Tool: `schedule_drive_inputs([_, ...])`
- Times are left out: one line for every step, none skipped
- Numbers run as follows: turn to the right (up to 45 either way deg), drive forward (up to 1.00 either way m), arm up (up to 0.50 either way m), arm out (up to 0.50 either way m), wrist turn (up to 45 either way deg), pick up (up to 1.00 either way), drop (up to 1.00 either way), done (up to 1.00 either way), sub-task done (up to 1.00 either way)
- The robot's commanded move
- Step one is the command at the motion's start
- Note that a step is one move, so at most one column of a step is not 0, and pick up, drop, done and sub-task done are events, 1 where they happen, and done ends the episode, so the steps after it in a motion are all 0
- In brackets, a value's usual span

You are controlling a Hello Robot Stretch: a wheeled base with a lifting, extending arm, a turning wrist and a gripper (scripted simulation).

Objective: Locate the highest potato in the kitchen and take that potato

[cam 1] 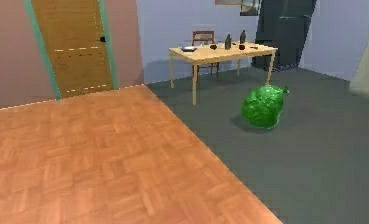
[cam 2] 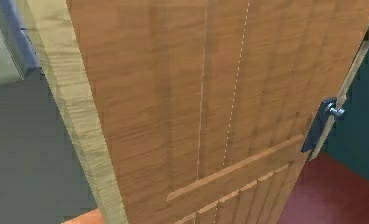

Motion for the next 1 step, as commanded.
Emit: schedule_drive_inputs([-15.0, 0.0, 0.0, 0.0, 0.0, 0.0, 0.0, 0.0, 0.0])
